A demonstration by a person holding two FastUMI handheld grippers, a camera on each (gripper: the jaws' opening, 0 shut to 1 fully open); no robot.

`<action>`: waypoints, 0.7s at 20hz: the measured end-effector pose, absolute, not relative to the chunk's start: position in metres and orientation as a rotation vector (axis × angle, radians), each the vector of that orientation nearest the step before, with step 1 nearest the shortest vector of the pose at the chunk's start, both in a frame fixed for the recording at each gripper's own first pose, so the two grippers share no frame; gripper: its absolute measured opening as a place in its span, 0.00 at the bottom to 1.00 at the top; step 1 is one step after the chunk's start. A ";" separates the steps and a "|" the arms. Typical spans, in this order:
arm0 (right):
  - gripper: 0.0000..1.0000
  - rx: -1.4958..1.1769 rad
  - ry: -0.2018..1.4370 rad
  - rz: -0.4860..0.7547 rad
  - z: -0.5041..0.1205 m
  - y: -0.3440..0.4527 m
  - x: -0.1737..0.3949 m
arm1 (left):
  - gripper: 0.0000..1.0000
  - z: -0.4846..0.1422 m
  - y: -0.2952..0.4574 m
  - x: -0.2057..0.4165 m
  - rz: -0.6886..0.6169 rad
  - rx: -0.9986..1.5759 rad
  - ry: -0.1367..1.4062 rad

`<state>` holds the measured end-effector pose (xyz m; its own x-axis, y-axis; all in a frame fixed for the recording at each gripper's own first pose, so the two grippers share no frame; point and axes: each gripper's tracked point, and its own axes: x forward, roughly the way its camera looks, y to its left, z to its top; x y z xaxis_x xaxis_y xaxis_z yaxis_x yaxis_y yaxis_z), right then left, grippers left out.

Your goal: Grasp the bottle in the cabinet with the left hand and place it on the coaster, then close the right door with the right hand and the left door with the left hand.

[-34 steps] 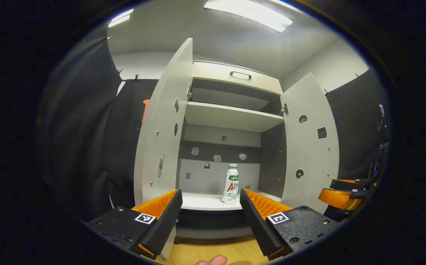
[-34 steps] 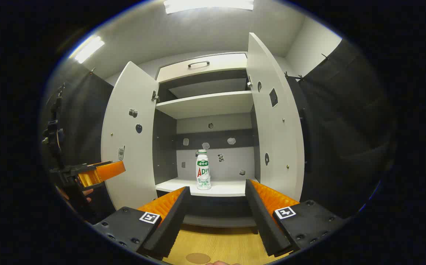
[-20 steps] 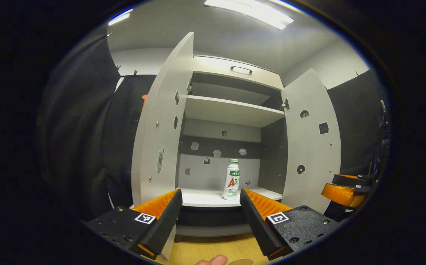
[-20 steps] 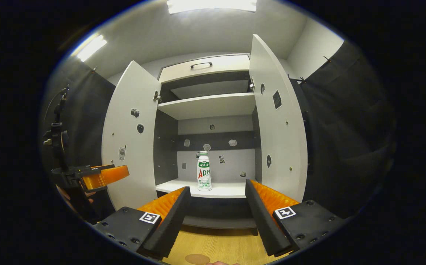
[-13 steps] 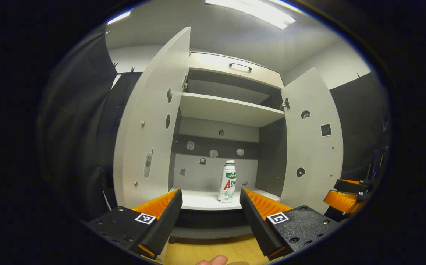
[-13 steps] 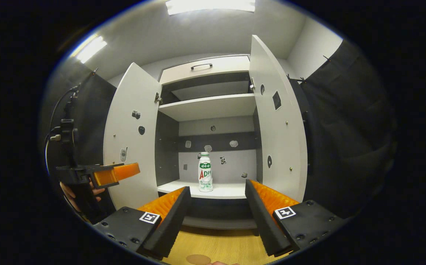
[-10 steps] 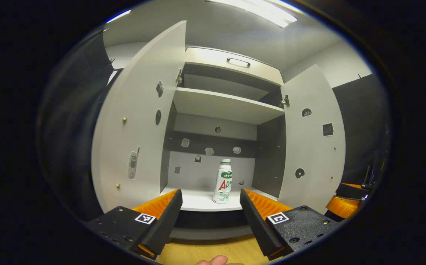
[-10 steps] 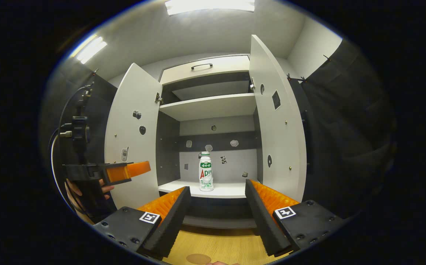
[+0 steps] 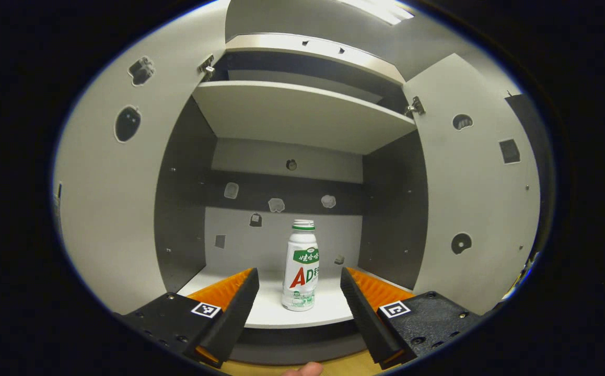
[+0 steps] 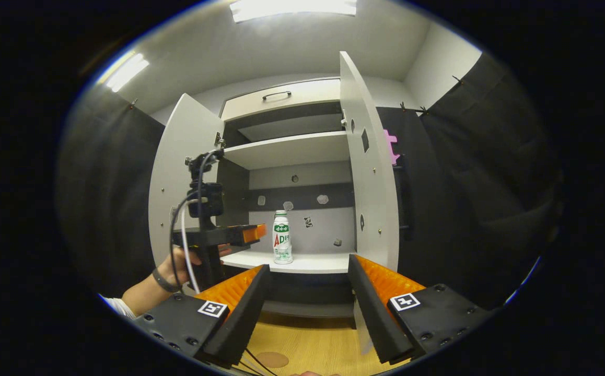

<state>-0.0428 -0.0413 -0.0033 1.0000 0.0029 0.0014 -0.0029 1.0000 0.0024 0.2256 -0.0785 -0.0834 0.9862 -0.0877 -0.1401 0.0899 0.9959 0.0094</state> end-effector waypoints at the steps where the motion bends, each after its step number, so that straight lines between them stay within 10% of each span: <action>1: 0.97 -0.005 0.003 -0.005 -0.005 -0.045 -0.046 | 0.95 -0.090 -0.082 0.237 -0.088 0.013 0.146; 14: 0.98 0.014 0.021 -0.033 -0.009 -0.078 -0.059 | 0.95 -0.146 -0.091 0.324 -0.015 0.080 0.209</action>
<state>-0.0589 -0.0777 -0.0090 0.9992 -0.0328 -0.0212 0.0331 0.9994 0.0133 0.3236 -0.0914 -0.1457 0.9781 -0.0066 -0.2080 0.0232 0.9967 0.0775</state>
